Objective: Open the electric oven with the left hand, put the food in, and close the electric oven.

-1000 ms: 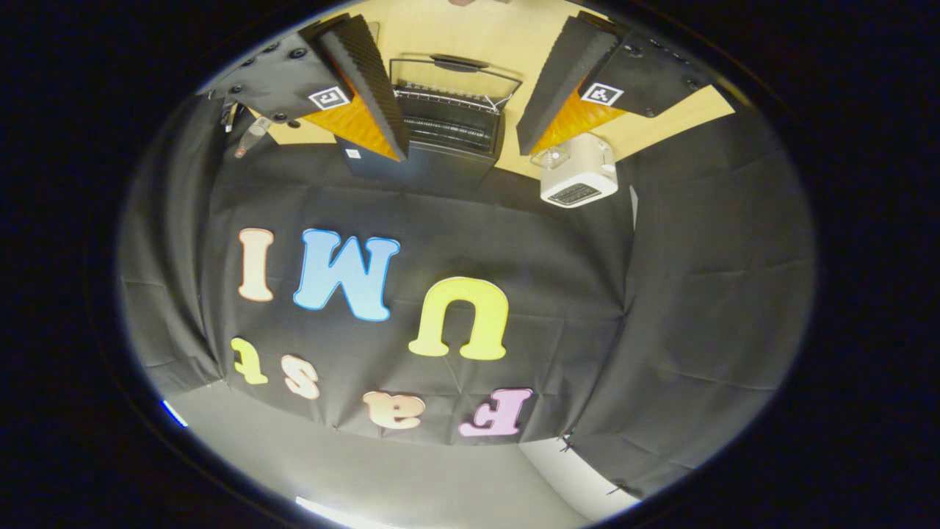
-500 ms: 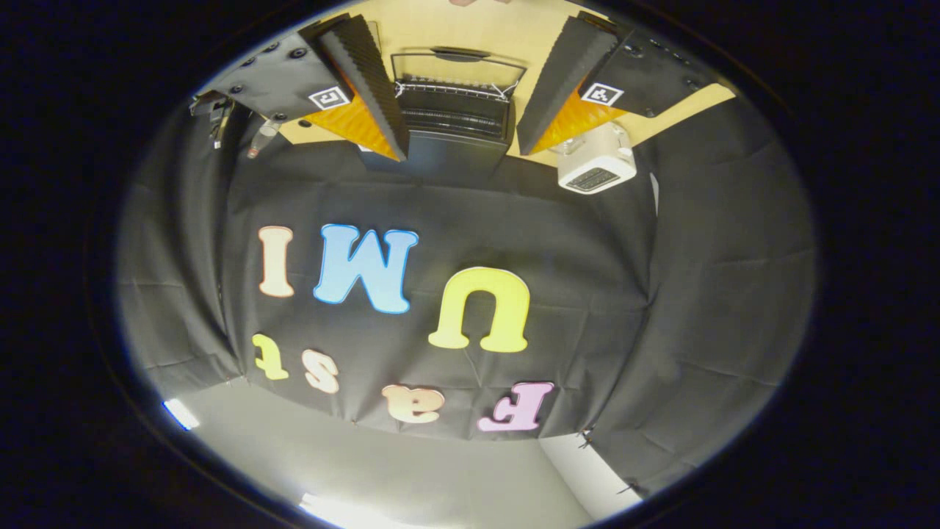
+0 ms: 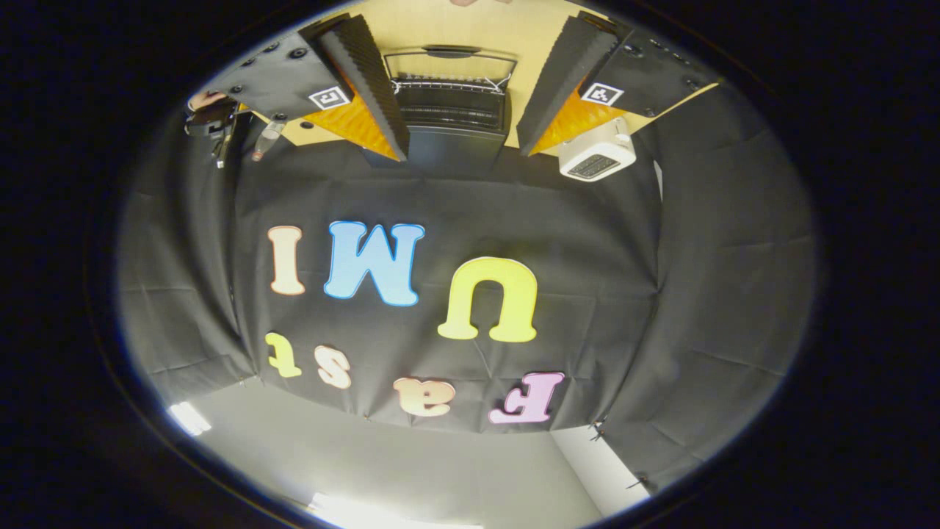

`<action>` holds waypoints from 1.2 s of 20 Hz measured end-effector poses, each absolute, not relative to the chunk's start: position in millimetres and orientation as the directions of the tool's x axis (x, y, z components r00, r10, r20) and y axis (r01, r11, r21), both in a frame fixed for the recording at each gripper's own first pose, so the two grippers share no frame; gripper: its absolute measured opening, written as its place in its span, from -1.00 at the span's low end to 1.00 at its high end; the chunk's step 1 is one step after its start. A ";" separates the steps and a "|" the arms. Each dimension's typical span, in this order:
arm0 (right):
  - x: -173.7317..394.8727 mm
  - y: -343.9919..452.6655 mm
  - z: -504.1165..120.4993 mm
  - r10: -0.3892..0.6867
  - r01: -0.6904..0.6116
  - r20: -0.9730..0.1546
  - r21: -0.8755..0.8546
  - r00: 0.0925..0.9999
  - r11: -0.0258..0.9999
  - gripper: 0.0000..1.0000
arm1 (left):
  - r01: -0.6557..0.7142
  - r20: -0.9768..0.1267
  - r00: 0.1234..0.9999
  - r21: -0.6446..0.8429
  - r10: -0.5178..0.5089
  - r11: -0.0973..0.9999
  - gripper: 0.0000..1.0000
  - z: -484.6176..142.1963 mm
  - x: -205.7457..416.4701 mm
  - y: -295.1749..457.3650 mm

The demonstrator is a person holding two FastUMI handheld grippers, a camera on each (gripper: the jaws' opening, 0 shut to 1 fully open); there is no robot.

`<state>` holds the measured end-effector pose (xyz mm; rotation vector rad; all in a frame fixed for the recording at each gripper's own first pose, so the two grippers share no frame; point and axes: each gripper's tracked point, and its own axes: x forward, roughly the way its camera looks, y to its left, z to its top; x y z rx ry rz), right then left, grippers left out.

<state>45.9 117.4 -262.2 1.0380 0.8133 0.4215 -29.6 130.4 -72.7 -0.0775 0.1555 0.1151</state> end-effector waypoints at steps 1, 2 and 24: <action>50.1 122.1 -263.7 0.653 0.059 -0.391 0.881 0.649 0.469 -0.89 | -0.114 -0.157 0.982 -0.067 0.103 0.991 0.97 -71.1 -29.8 132.6; 55.2 127.8 -263.3 0.649 0.059 -0.384 0.884 0.656 0.463 -0.90 | -0.109 -0.157 0.983 -0.065 0.098 0.992 0.97 -71.7 -29.2 134.4; 191.8 264.1 -325.7 0.490 0.167 -0.344 0.915 0.801 0.368 -0.89 | -0.069 -0.231 0.972 -0.060 0.053 0.996 0.97 -82.4 -24.3 258.7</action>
